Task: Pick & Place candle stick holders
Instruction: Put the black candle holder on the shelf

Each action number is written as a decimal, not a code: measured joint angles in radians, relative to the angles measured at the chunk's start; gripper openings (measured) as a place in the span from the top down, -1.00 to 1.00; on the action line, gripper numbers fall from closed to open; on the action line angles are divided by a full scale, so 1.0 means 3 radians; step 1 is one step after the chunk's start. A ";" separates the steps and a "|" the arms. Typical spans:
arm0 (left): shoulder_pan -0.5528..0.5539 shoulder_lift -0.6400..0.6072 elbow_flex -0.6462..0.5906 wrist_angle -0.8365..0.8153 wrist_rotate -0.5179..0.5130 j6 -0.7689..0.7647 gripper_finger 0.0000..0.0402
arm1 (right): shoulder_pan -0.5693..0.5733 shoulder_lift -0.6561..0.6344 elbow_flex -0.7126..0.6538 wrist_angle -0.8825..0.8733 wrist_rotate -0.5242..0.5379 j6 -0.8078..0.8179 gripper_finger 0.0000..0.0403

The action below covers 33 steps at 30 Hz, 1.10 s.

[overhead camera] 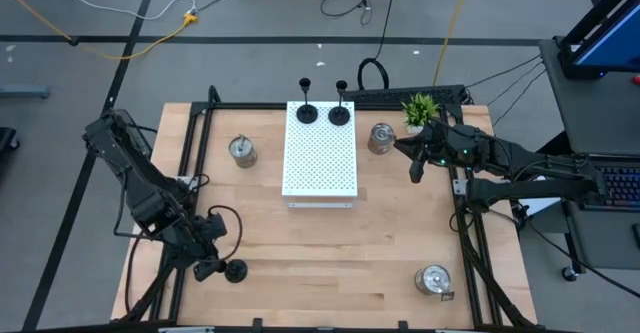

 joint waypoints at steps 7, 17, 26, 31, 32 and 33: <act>0.0000 0.0000 0.0000 0.0005 -0.0009 0.0338 -0.19 | 0.0000 -0.0001 0.0000 0.0000 0.0000 0.0000 0.79; 0.0000 0.0000 0.0000 0.0011 -0.0009 0.0590 -0.19 | 0.0000 0.0000 0.0000 0.0000 0.0000 0.0000 0.79; 0.0000 0.0000 0.0000 0.0033 -0.0009 0.0602 -0.19 | 0.0000 -0.0001 0.0000 0.0000 0.0000 0.0000 0.79; 0.0000 0.0000 -0.0001 0.0089 -0.0009 0.0602 -0.19 | 0.0001 -0.0001 0.0000 0.0000 0.0000 0.0000 0.79; 0.0000 0.0000 -0.0001 0.0089 -0.0009 0.0602 -0.19 | 0.0001 -0.0001 0.0000 0.0000 0.0000 0.0000 0.79; 0.0000 0.0000 -0.0001 0.0089 -0.0009 0.0602 -0.19 | 0.0000 -0.0001 0.0000 0.0000 0.0000 0.0000 0.79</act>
